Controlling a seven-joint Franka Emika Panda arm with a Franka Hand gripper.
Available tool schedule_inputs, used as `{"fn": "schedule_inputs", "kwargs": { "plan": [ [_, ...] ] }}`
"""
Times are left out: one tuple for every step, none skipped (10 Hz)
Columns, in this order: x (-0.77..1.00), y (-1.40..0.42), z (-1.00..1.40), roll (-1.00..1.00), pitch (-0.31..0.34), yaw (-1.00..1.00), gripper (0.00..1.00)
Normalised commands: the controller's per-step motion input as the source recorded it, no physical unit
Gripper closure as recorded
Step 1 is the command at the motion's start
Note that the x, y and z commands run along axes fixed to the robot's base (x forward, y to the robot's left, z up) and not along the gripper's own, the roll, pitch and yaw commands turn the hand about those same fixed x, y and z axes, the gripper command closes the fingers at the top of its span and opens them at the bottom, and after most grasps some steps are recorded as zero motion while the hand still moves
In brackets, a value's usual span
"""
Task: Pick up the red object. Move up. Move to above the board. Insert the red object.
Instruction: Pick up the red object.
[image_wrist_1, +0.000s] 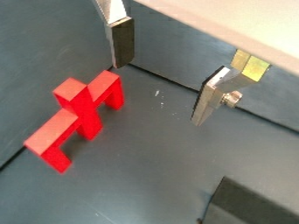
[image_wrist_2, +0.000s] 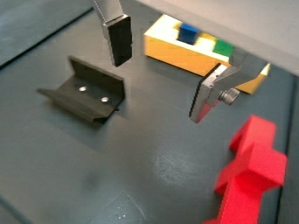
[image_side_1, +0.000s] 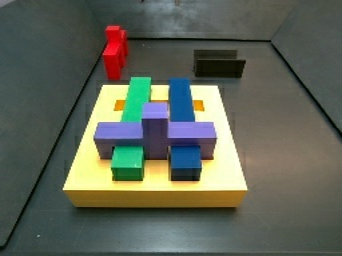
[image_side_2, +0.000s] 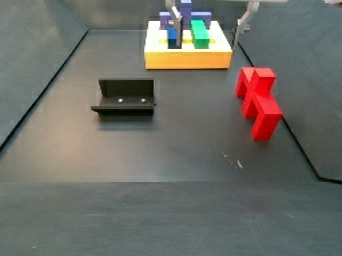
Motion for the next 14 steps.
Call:
{"fn": "schedule_inputs", "kwargs": {
  "plan": [
    [-0.16, 0.0, -0.14, 0.0, -0.054, -0.86, 0.0],
    [-0.16, 0.0, -0.13, 0.0, -0.05, -0.89, 0.0],
    [-0.17, 0.0, -0.14, 0.0, -0.05, -0.91, 0.0],
    [-0.19, 0.0, -0.12, 0.0, -0.053, -0.96, 0.0],
    [-0.17, 0.0, -0.13, 0.0, -0.069, -0.97, 0.0],
    [-0.17, 0.0, -0.12, 0.0, -0.071, -0.97, 0.0],
    [-0.17, 0.0, -0.09, 0.0, -0.067, -0.97, 0.0],
    [-0.17, 0.0, -0.05, 0.0, -0.06, -0.95, 0.0],
    [-0.17, 0.0, -0.05, 0.0, -0.053, -0.94, 0.0],
    [-0.17, 0.0, -0.07, 0.01, -0.046, -0.93, 0.0],
    [-0.19, 0.0, -0.08, 0.01, -0.037, -0.91, 0.0],
    [-0.26, 0.0, -0.09, 0.0, -0.041, -0.86, 0.0],
    [-0.26, 0.0, -0.17, 0.0, -0.059, -0.83, 0.0],
    [-0.26, 0.0, -0.17, 0.0, -0.056, -0.83, 0.0]
  ]
}}
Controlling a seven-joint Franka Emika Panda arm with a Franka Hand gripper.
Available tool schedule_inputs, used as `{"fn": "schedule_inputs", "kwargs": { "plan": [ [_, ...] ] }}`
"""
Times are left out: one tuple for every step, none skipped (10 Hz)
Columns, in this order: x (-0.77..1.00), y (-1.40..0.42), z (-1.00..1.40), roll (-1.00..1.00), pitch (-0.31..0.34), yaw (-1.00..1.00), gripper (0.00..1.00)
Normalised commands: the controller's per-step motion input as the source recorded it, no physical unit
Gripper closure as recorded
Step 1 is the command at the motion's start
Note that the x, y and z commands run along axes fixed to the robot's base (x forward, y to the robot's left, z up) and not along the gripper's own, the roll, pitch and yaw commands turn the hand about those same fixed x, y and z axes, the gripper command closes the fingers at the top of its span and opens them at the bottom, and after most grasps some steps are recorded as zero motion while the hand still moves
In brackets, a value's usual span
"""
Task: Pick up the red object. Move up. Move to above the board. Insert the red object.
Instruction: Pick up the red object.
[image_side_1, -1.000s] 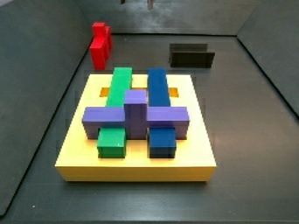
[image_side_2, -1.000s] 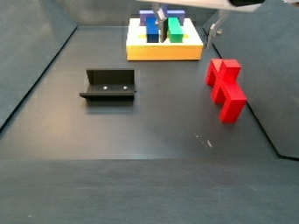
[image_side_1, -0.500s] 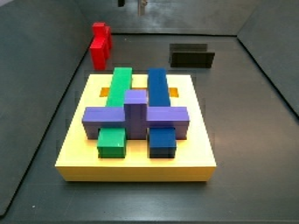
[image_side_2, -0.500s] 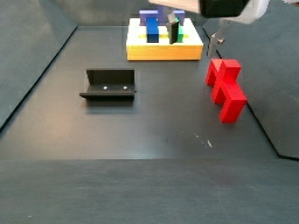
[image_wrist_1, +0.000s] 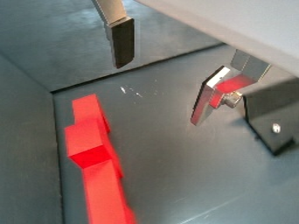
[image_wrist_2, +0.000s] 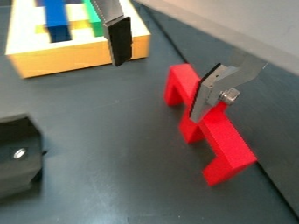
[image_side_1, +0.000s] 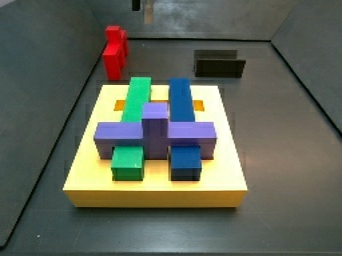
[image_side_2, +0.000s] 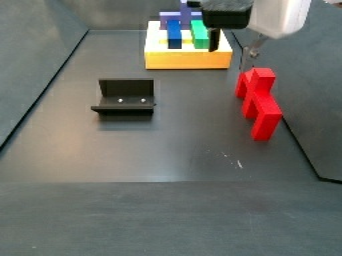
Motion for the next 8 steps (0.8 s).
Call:
{"fn": "schedule_inputs", "kwargs": {
  "plan": [
    [-0.31, 0.0, -0.15, 0.01, -0.059, -0.8, 0.0],
    [-0.33, 0.0, -0.16, 0.01, -0.06, -0.77, 0.0],
    [-0.36, 0.0, -0.17, 0.01, -0.066, -0.74, 0.0],
    [-0.39, 0.0, -0.16, 0.01, -0.084, -0.7, 0.0],
    [-0.37, 0.0, -0.14, 0.02, -0.106, -0.57, 0.0],
    [-0.27, -0.02, -0.21, 0.05, -0.08, -0.46, 0.0],
    [-0.19, -0.05, -0.27, 0.1, -0.051, -0.44, 0.0],
    [-0.24, -0.01, -0.27, 0.12, -0.046, -0.42, 0.0]
  ]
}}
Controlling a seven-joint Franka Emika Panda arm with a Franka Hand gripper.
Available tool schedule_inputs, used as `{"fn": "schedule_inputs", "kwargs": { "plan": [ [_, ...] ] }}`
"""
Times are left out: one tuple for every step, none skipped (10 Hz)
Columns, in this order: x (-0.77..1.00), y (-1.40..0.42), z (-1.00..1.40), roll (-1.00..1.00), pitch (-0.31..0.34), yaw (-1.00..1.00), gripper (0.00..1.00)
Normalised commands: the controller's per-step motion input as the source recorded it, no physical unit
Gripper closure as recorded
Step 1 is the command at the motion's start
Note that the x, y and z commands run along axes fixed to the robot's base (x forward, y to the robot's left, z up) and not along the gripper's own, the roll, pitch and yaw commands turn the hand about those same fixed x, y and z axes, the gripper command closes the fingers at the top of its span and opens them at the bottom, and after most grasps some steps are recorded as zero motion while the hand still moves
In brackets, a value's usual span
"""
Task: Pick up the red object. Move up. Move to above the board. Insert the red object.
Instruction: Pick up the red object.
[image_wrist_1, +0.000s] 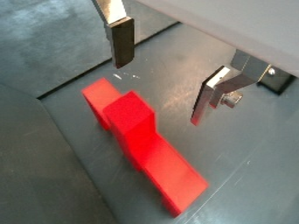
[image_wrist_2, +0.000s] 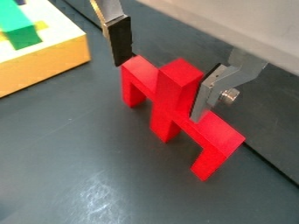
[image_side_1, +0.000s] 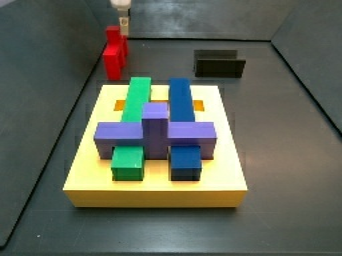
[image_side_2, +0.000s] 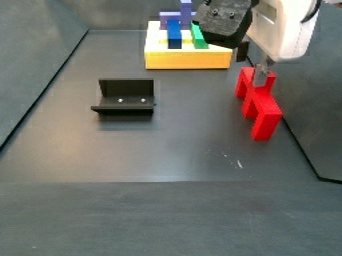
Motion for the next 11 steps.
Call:
{"fn": "schedule_inputs", "kwargs": {
  "plan": [
    [-0.24, 0.0, -0.19, 0.16, -0.019, -0.42, 0.0],
    [-0.24, 0.0, -0.07, 0.16, -0.001, -0.42, 0.0],
    [-0.2, 0.0, -0.01, 0.11, 0.0, -0.43, 0.0],
    [-0.11, 0.0, -0.02, 0.0, -0.03, -0.3, 0.0],
    [-0.04, 0.0, -0.06, 0.0, -0.034, -0.15, 0.0],
    [-0.08, 0.0, -0.17, -0.03, -0.066, -0.03, 0.0],
    [-0.12, 0.0, -0.19, -0.02, -0.077, 0.0, 0.0],
    [-0.15, 0.0, -0.21, -0.02, -0.089, 0.0, 0.0],
    [-0.21, 0.0, -0.17, -0.01, -0.084, -0.02, 0.0],
    [-0.22, 0.0, -0.1, 0.0, -0.063, -0.09, 0.0],
    [-0.13, 0.0, -0.05, -0.04, -0.044, -0.08, 0.0]
  ]
}}
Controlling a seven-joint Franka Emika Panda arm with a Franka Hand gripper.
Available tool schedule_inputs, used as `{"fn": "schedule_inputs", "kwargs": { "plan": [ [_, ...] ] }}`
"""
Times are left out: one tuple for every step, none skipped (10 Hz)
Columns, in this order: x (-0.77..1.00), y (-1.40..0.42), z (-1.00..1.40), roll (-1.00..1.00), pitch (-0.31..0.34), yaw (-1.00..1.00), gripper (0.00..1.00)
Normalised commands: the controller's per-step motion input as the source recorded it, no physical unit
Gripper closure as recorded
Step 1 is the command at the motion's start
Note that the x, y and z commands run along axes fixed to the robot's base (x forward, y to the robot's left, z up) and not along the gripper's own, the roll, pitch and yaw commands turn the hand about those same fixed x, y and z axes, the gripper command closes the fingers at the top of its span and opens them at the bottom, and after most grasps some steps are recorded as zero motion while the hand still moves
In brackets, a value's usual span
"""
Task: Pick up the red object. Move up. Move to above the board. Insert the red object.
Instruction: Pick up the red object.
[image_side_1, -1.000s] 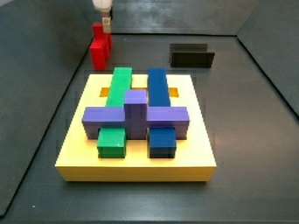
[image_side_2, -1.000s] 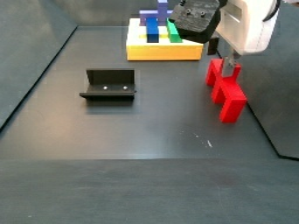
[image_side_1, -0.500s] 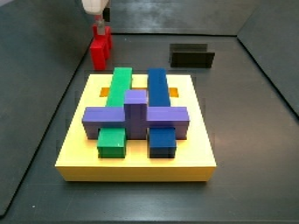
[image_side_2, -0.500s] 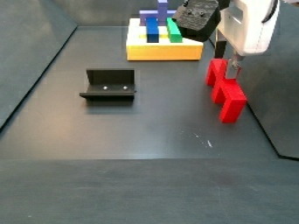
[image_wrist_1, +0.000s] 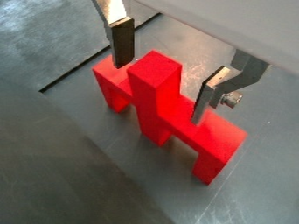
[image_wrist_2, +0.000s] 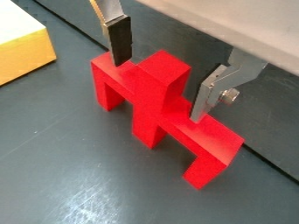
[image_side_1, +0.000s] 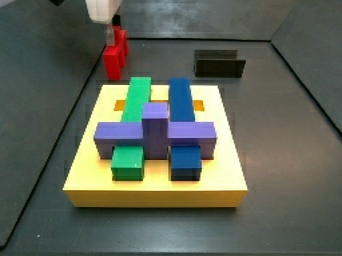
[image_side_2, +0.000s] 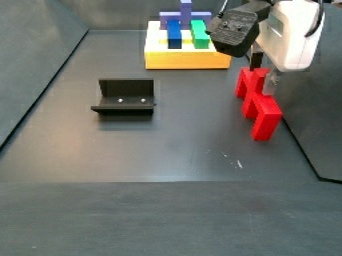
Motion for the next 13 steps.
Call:
{"fn": "schedule_inputs", "kwargs": {
  "plan": [
    [-0.07, 0.0, -0.07, -0.05, -0.036, -0.08, 0.0],
    [0.0, 0.0, -0.06, -0.07, 0.0, -0.12, 0.0],
    [0.03, 0.08, -0.02, -0.1, 0.0, -0.16, 0.0],
    [0.0, 0.1, -0.01, -0.11, 0.0, -0.16, 0.0],
    [0.0, 0.06, -0.04, -0.09, 0.0, -0.14, 0.0],
    [0.0, 0.06, -0.06, -0.1, 0.0, -0.15, 0.0],
    [0.0, 0.04, -0.07, -0.11, 0.0, -0.17, 0.0],
    [0.0, 0.01, -0.05, -0.1, 0.0, -0.15, 0.0],
    [0.09, 0.0, -0.05, -0.08, 0.0, -0.07, 0.0],
    [0.06, 0.0, -0.05, -0.08, 0.0, -0.05, 0.0],
    [0.0, 0.01, -0.03, -0.09, 0.0, 0.0, 0.0],
    [0.0, 0.0, -0.03, -0.09, 0.0, 0.0, 0.0],
    [0.0, 0.0, -0.05, -0.09, 0.0, 0.0, 0.0]
  ]
}}
